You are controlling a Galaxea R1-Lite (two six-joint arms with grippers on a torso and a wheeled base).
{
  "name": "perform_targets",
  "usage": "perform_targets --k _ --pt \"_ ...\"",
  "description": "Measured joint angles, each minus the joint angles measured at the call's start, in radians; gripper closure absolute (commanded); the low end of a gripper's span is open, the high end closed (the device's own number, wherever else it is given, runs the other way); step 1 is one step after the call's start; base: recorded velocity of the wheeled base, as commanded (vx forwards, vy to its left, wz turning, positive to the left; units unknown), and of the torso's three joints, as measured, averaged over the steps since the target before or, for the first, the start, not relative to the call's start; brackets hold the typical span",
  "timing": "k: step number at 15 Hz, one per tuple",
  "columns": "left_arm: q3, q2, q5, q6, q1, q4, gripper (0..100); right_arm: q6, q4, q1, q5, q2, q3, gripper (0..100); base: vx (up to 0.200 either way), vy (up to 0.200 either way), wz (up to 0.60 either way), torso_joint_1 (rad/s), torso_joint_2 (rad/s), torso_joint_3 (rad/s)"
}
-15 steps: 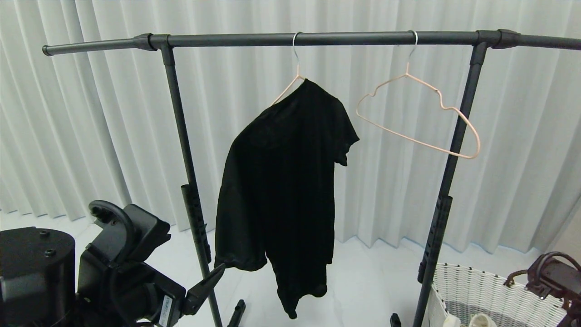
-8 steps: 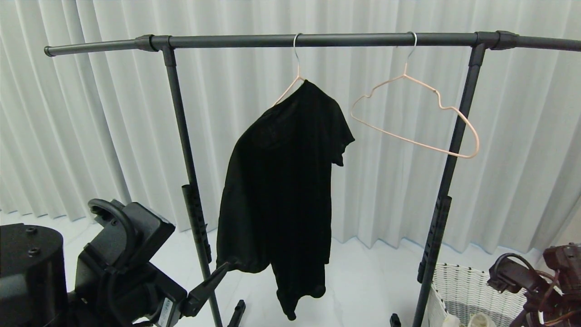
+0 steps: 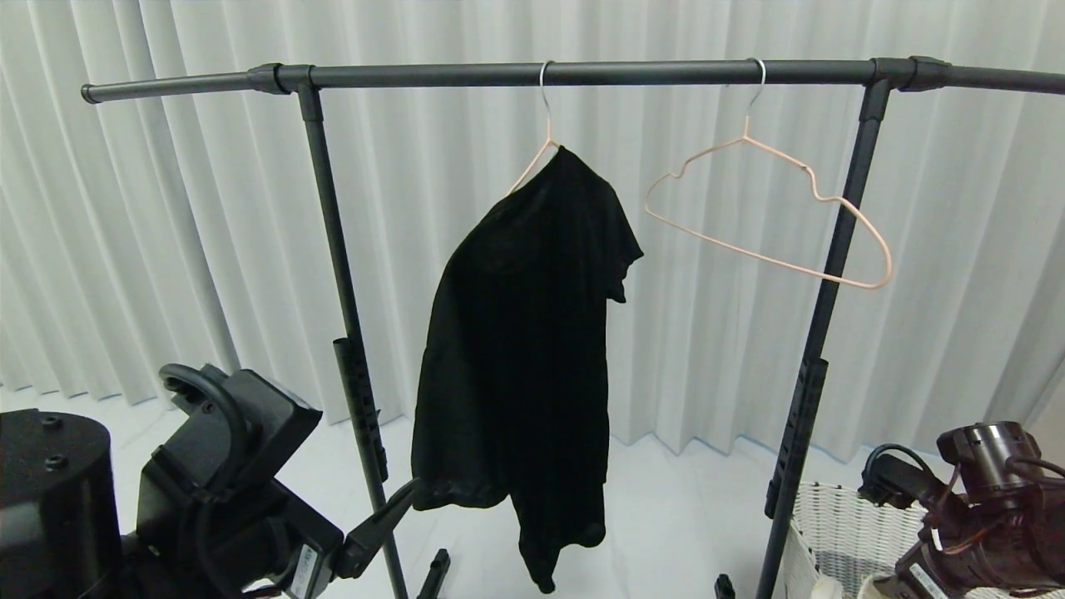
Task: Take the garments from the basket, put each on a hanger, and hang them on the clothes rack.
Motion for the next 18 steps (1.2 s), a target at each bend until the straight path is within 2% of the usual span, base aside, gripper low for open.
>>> perform_targets --k 6,9,15,16,18 --pt "0.0 0.011 0.0 0.0 0.0 0.0 0 0.0 -0.02 -0.059 0.006 0.067 -0.003 0 0.0 0.0 0.0 0.0 0.0 0.0" --pt "-0.002 0.017 0.0 0.0 0.0 0.0 0 0.0 -0.034 -0.062 0.045 0.076 0.014 0 0.0 0.0 0.0 0.0 0.0 0.0" --pt "-0.001 0.017 0.0 -0.001 0.0 0.0 0 0.0 -0.047 -0.06 0.053 0.067 0.06 0 0.0 0.0 0.0 0.0 0.0 0.0" --pt "-0.001 0.017 0.0 -0.001 0.0 0.0 0 0.0 -0.047 -0.059 0.053 0.061 0.069 100 0.0 0.0 0.0 0.0 0.0 0.0" --pt "-0.002 0.014 0.001 0.0 0.001 -0.001 0 0.0 -0.059 -0.057 0.054 0.05 0.073 100 0.0 0.0 0.0 0.0 0.0 0.0"
